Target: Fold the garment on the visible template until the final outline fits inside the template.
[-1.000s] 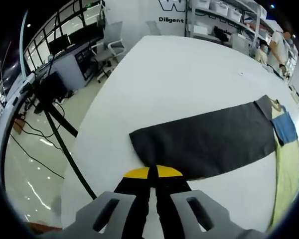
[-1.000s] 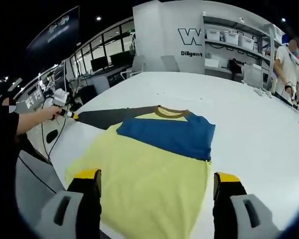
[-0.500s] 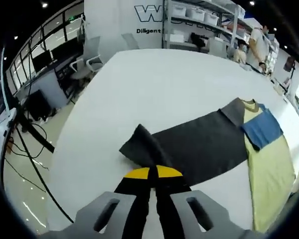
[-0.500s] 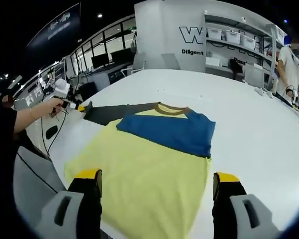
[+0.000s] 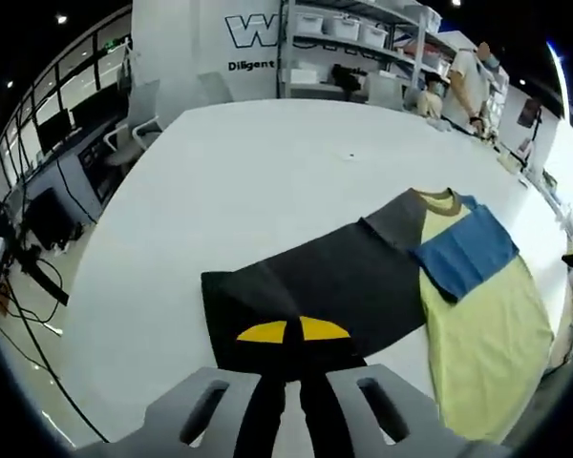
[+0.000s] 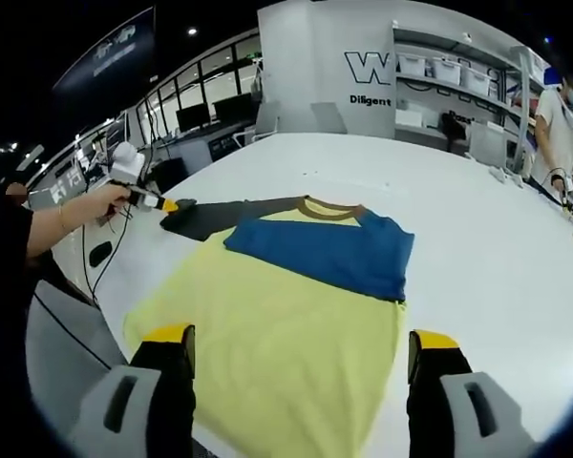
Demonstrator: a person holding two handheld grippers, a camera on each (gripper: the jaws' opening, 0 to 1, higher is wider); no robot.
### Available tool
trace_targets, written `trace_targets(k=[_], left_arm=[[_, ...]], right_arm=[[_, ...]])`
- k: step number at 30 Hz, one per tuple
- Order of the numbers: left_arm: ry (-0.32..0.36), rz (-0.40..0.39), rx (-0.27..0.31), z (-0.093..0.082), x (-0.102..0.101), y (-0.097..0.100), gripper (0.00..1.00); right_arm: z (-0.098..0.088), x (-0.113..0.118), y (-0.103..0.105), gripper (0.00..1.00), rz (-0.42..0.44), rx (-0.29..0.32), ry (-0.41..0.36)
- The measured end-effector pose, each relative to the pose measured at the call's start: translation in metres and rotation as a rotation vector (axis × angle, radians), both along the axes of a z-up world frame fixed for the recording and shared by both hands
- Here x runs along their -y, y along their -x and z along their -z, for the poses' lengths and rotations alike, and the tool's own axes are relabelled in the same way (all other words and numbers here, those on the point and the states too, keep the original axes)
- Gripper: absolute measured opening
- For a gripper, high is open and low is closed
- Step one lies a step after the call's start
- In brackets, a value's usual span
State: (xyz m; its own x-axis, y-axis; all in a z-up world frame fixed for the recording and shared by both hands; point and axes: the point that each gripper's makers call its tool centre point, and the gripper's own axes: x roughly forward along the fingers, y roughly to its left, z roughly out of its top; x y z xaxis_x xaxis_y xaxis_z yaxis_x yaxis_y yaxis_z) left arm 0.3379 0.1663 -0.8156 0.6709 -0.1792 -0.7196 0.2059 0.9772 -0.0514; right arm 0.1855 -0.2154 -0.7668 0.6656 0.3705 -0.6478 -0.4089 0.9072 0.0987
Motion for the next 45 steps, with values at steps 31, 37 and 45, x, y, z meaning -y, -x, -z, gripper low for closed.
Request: trace_targets(k=[31,37,45], left_arm=[[0.173,0.239,0.101,-0.057,0.163,-0.020,0.03],[0.218,0.283,0.099,-0.058,0.203,-0.018,0.03],[0.239,0.310,0.105,-0.059,0.227,-0.017,0.03]], right_arm=[[-0.007,-0.004,0.003,0.99,-0.027,0.013,-0.022],[-0.007,-0.002,0.007,0.99,-0.019,0.013,-0.030],[-0.006,-0.001,0.010,0.99,-0.017,0.010,-0.034]])
